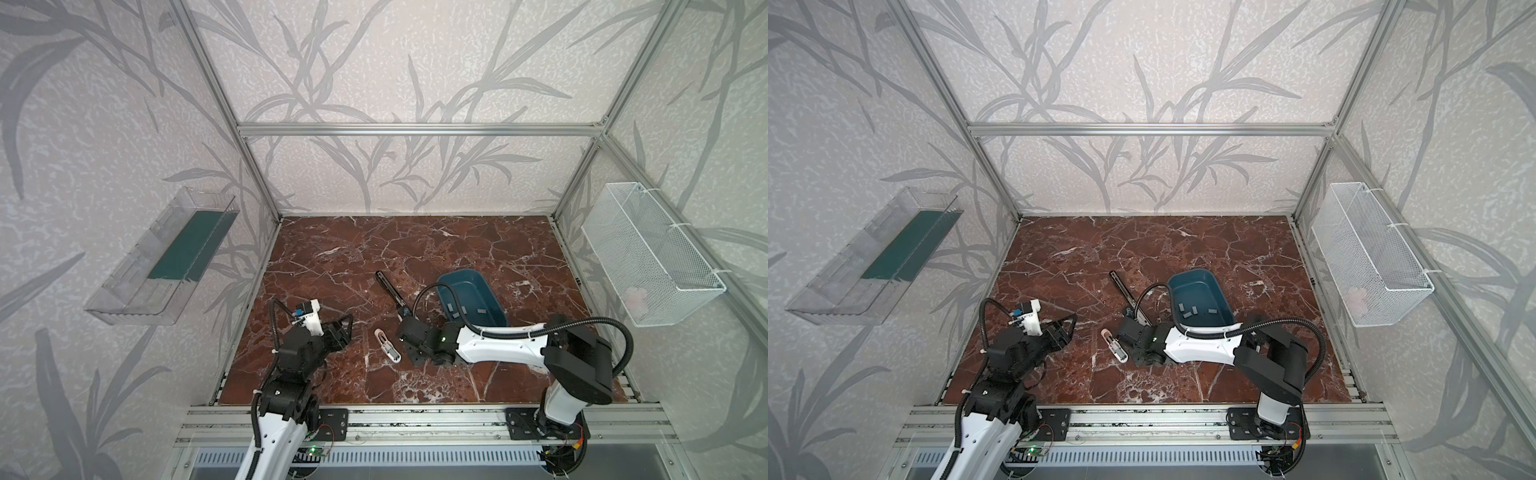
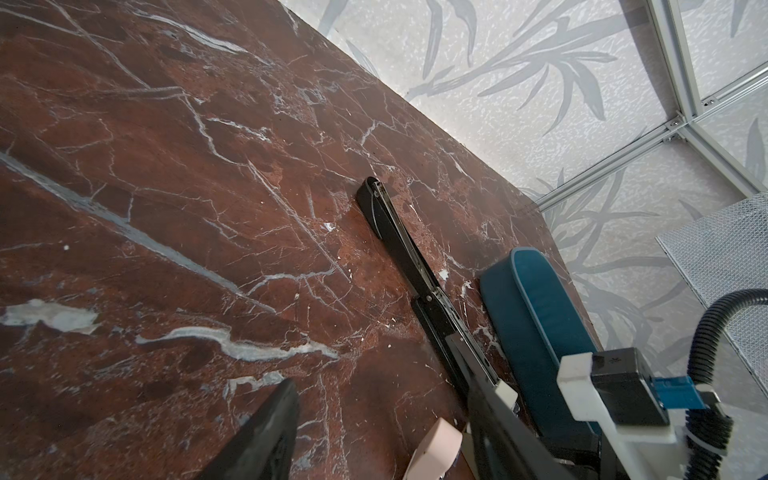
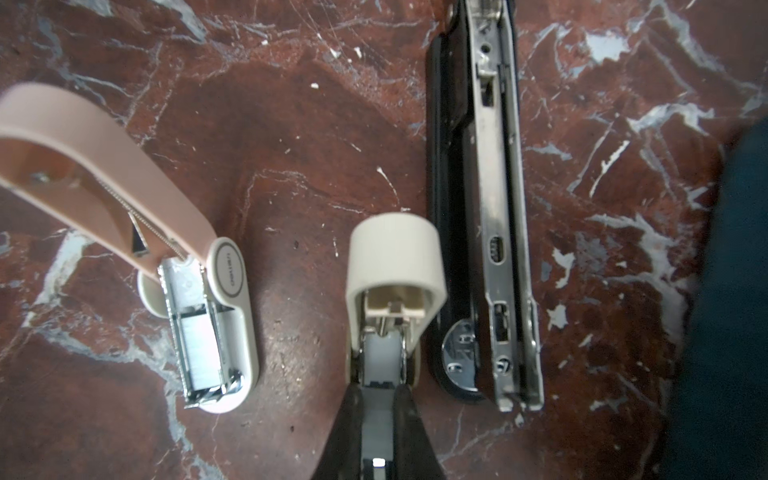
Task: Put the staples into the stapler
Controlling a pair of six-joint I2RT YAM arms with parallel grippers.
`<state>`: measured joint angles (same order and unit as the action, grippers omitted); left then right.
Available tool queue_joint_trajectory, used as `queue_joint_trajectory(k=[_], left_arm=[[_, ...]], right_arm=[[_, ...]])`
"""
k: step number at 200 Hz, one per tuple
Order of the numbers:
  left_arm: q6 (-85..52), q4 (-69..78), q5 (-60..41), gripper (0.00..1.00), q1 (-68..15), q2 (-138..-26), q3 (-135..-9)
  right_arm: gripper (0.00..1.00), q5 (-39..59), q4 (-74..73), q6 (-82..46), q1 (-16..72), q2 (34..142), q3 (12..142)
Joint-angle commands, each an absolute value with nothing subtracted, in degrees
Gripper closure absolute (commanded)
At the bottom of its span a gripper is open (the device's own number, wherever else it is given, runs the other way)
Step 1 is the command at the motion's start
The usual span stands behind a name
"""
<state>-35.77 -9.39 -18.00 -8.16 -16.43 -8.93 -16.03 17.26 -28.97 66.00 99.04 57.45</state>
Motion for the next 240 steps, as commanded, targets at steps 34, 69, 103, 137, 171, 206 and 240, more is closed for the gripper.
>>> queue_joint_trajectory(k=[34, 69, 103, 137, 171, 206, 240], left_arm=[[-35.6, -8.6, -17.3, 0.34, -8.5, -16.1, -8.7], [-35.6, -8.7, -17.4, 0.34, -8.5, -16.0, -8.8], [-35.6, -8.7, -17.2, 0.34, -8.5, -15.9, -8.7], [-35.6, -8.6, -16.5, 0.34, -8.5, -16.1, -8.7], [-35.6, -8.8, -15.3, 0.34, -8.5, -15.9, -8.6], [-35.5, -9.2, -15.1, 0.34, -8.6, -15.9, -8.8], [-35.4, -9.1, -14.8, 0.35, -8.6, -16.1, -8.6]], right_arm=[[0.9, -17.0, 18.4, -27.3, 65.9, 98.2, 58.1], [0.9, -15.5, 13.4, -20.6, 65.9, 92.1, 53.8], [0.87, -10.8, 1.6, -18.9, 65.9, 85.4, 44.5], [0.91, -9.5, -8.2, -17.9, 65.9, 83.5, 39.9], [0.88, -7.0, -18.7, -16.1, 65.9, 85.7, 34.8], [0.9, -10.6, -15.0, -16.2, 65.9, 87.3, 36.9], [0.89, -11.1, -13.3, -15.3, 65.0, 85.5, 37.0]])
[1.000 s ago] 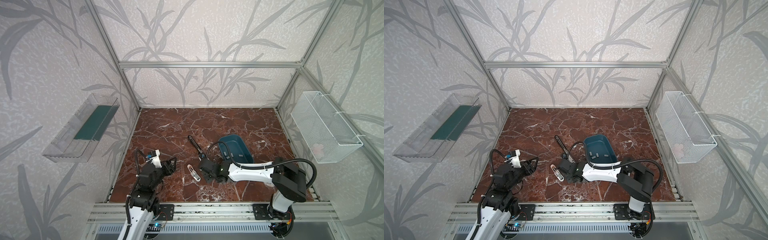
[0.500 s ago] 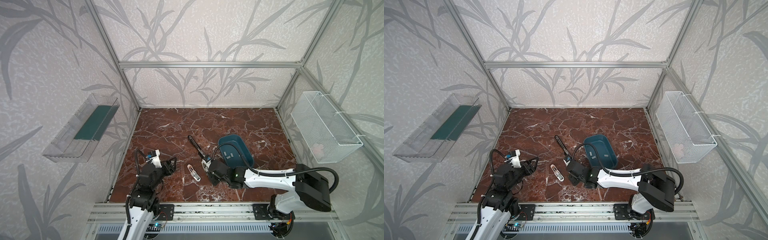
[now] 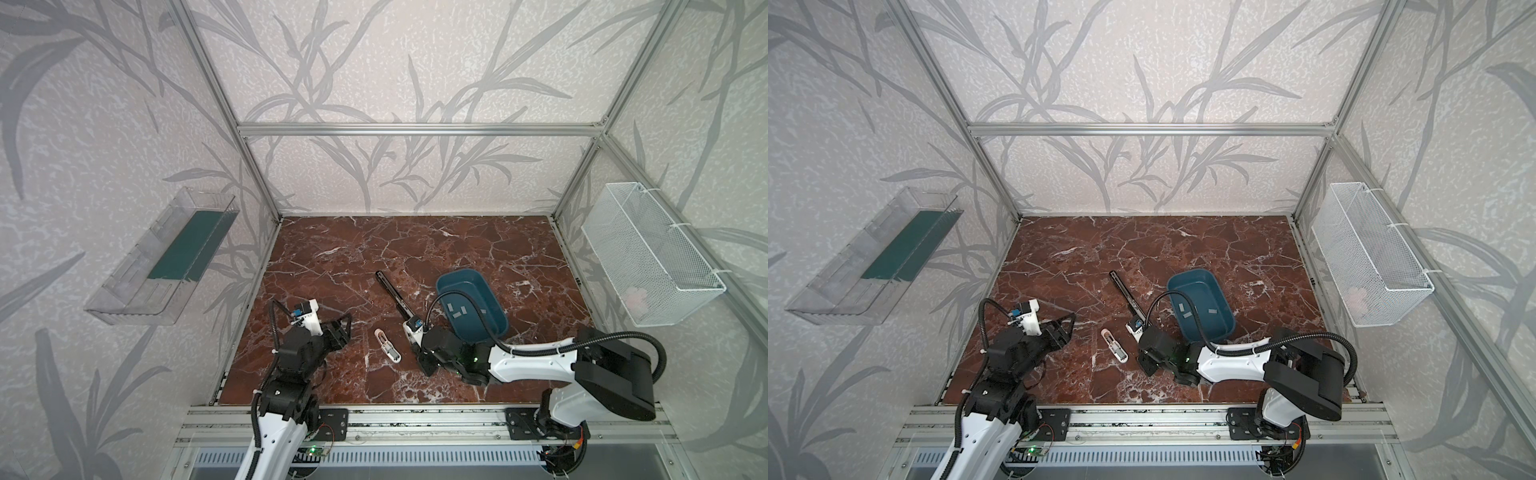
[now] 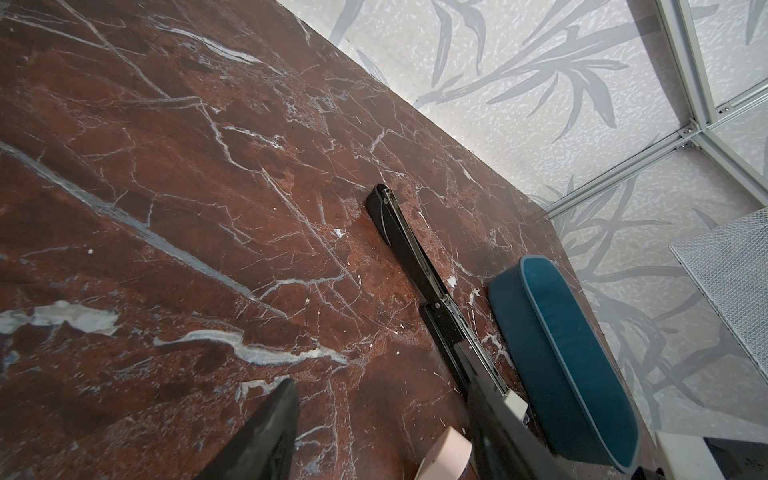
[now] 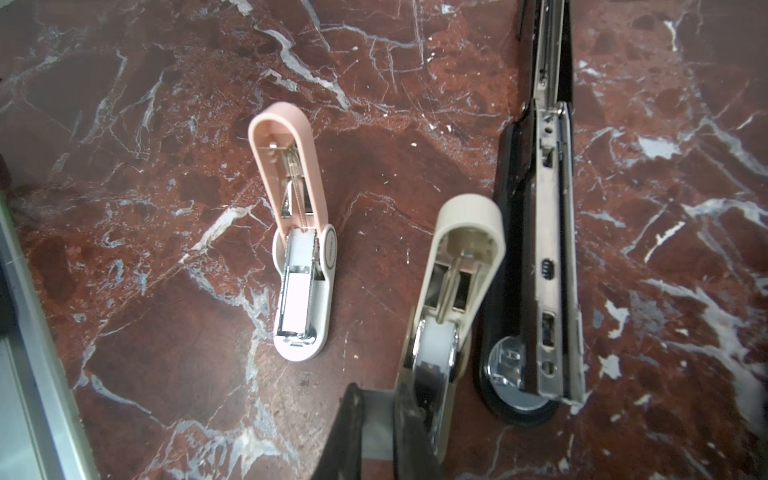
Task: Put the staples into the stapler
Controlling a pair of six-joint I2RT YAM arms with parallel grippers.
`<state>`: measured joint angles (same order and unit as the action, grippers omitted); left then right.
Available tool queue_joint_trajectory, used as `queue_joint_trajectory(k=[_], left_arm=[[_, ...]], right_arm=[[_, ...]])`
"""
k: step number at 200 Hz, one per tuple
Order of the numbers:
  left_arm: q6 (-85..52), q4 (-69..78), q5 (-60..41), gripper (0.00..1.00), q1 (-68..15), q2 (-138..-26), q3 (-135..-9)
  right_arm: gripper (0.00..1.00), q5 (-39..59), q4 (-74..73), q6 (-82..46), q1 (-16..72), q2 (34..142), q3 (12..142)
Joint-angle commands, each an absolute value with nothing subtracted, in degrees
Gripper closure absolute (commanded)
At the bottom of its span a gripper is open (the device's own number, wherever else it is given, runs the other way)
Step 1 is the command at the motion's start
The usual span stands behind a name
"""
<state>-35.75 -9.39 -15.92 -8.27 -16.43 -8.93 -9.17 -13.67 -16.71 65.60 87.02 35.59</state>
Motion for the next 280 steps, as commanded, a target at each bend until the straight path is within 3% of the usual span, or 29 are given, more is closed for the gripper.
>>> queue_joint_trajectory(k=[1, 280], left_arm=[[-35.4, -9.1, -14.8, 0.34, -8.6, -16.1, -8.7], [-35.4, -8.1, -15.0, 0.34, -8.7, -17.4, -8.8]], right_arm=[[0.89, -11.2, -13.1, -15.3, 65.0, 85.5, 37.1], [0.89, -8.1, -12.8, -15.6, 61.9, 90.7, 39.0]])
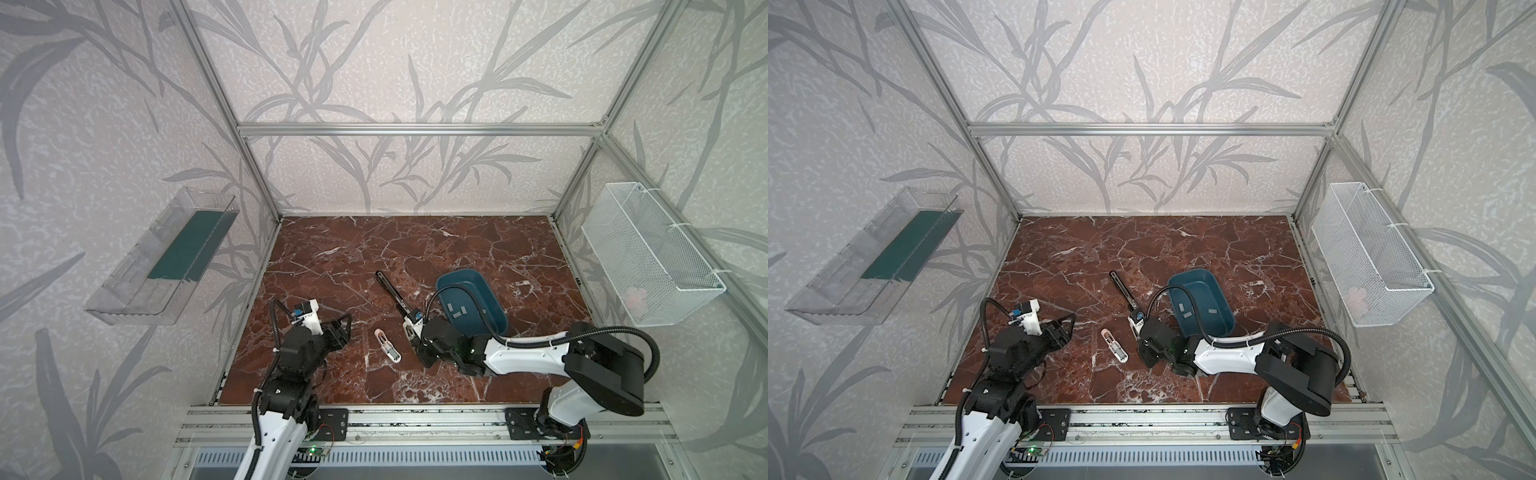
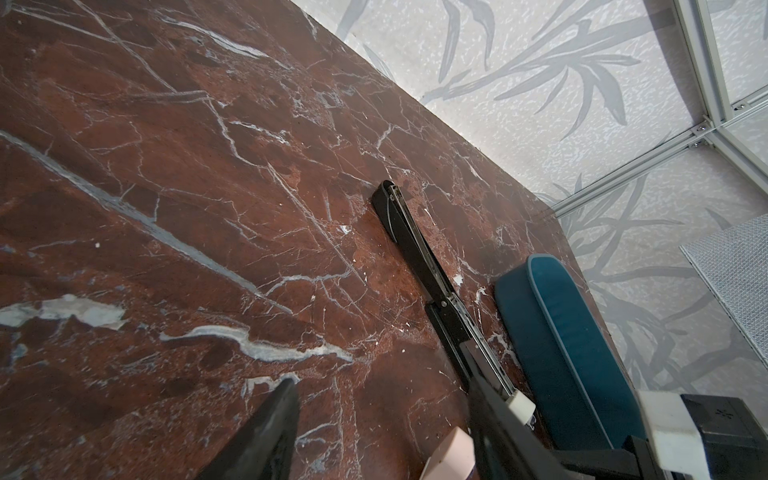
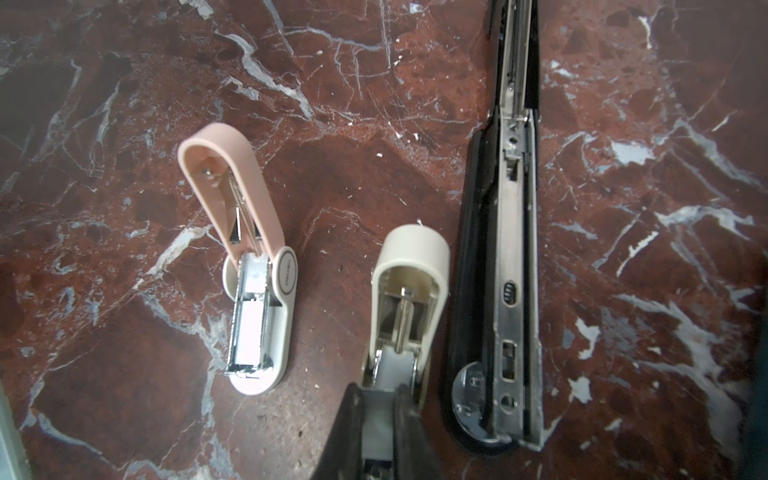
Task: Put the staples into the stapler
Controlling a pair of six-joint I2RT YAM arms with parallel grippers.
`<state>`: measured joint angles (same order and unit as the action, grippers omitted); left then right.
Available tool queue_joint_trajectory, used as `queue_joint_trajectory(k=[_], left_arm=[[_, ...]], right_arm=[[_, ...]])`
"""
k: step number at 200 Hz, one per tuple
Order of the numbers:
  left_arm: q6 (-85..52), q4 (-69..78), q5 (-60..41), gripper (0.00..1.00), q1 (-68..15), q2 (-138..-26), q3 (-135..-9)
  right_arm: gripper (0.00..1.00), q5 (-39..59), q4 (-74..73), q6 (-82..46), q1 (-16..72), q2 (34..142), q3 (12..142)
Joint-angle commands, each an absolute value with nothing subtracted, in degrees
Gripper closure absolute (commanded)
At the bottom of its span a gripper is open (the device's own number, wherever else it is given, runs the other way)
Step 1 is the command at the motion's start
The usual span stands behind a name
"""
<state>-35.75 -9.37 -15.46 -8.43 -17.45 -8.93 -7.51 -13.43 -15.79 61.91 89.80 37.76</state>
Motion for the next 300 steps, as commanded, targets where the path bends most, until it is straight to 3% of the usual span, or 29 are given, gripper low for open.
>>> queue_joint_trajectory(k=[1, 192, 300], left_arm=[[-35.4, -8.1, -14.9, 0.35, -8.6, -17.5, -8.8], [-35.4, -7.9, -15.0, 0.34, -8.6, -17.5, -8.6], [-35.4, -7.9, -15.0, 0.35, -8.7, -17.4, -8.7]], right_arm=[[0.89, -8.2, -12.8, -15.6, 61.9, 90.7, 39.0], [0.89, -11.7, -7.4, -18.5, 64.4, 89.7, 37.8], [0.78, -11.4, -1.4, -21.6, 64.8, 88.0, 37.2]])
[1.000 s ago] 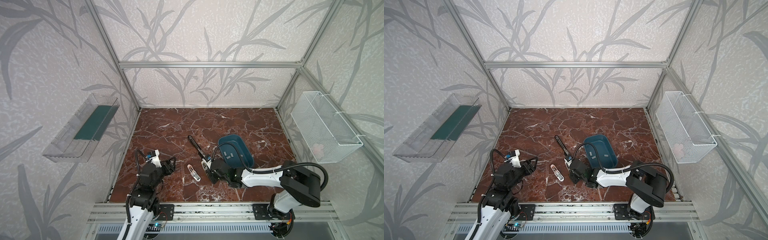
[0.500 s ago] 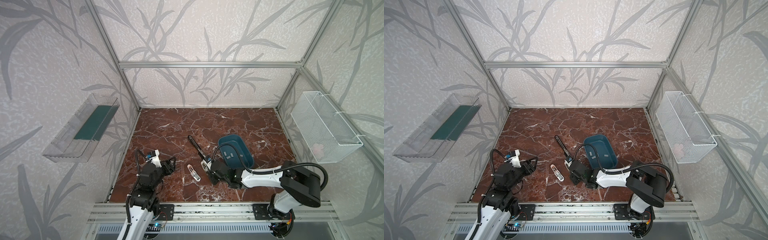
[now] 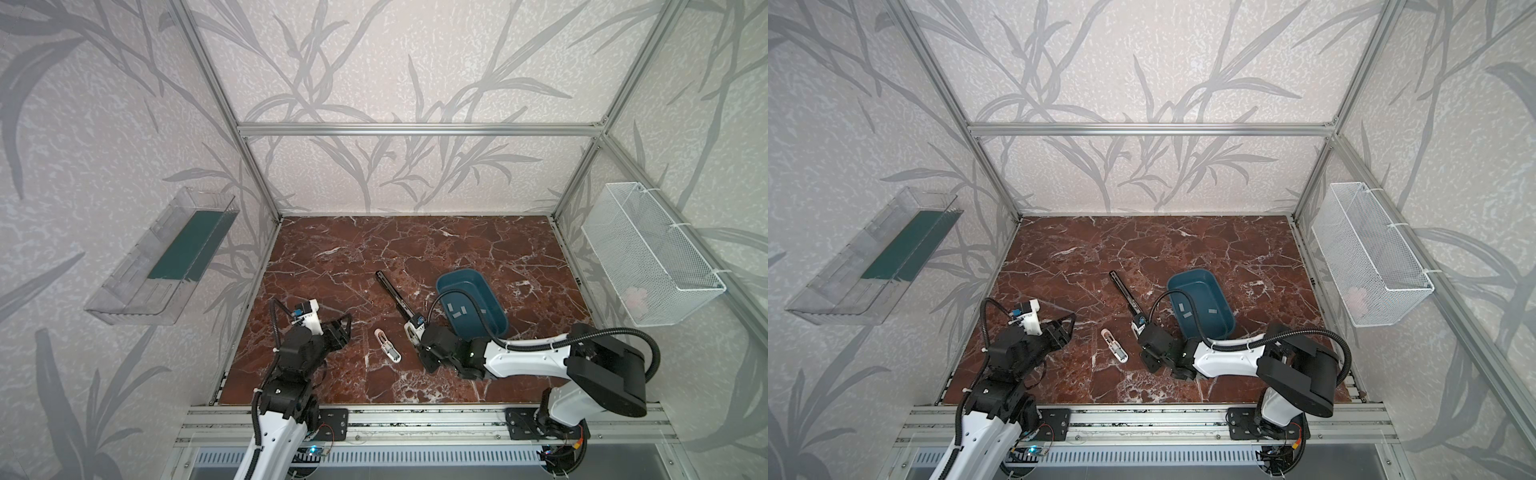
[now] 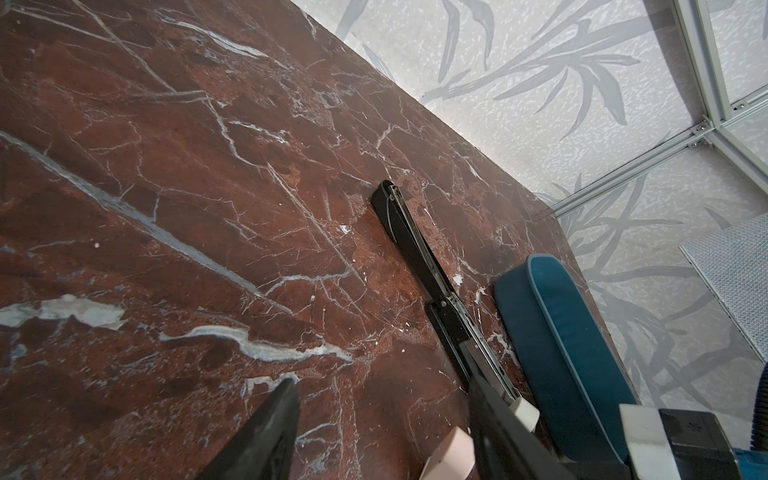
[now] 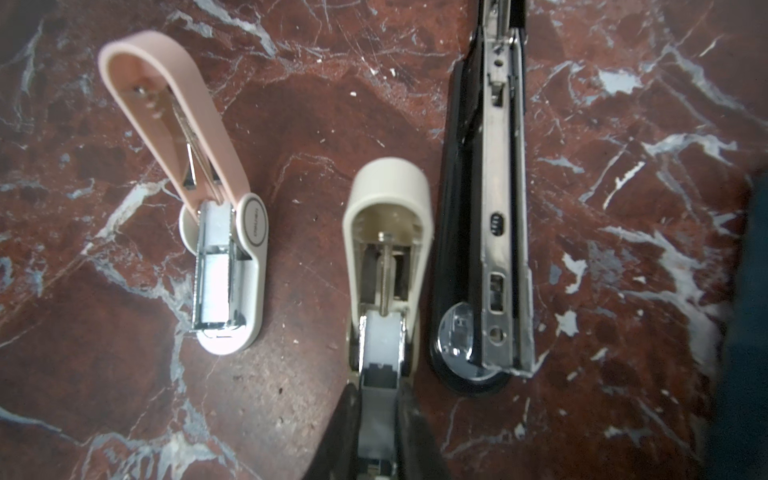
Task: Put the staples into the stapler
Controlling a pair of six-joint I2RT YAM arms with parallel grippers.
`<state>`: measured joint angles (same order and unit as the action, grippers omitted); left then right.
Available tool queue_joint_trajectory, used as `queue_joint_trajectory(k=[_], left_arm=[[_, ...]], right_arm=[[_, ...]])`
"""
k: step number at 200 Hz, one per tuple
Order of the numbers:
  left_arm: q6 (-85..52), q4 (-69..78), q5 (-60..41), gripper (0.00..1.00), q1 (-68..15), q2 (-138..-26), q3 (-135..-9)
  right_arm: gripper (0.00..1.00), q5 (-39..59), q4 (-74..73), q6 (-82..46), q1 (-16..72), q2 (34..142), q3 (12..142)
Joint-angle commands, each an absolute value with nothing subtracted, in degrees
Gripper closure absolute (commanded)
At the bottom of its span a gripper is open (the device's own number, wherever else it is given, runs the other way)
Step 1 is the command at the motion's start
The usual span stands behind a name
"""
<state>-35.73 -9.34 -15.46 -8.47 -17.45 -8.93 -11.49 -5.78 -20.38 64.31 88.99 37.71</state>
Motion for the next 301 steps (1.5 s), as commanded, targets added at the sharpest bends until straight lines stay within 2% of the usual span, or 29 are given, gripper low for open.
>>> queue_joint_trajectory(k=[1, 35, 107, 161, 186, 222, 301], left_arm=[[-35.4, -8.0, -15.0, 0.34, -8.7, -17.5, -8.7], [-35.3, -7.9, -15.1, 0.35, -8.7, -17.5, -8.7], [-35.3, -7.9, -15.0, 0.34, -8.7, -17.4, -8.7], [-35.3, -7.9, -15.3, 0.34, -8.7, -17.4, -8.7], [-35.3, -7.8, -15.3, 0.34, -8.7, -17.5, -8.7], [-35.3, -7.6, -15.2, 0.34, -8.7, -17.5, -8.7], [-35.3, -7.6, -15.3, 0.34, -8.8, -17.5, -8.6]], right_arm=[[0.77, -11.4, -1.3, -21.6, 64.9, 88.0, 37.2], [0.76, -10.8, -0.6, -21.6, 64.9, 89.0, 38.3], [0.61, -11.6, 1.1, -21.5, 64.9, 88.1, 40.1], [0.61, -12.9, 2.0, -22.3, 64.9, 93.8, 43.0], [0.61, -12.4, 1.5, -22.6, 64.9, 95.7, 43.4], [0.73, -11.0, 0.6, -23.4, 64.9, 97.0, 44.3], [0.78, -10.2, 0.5, -24.7, 65.2, 103.4, 48.8]])
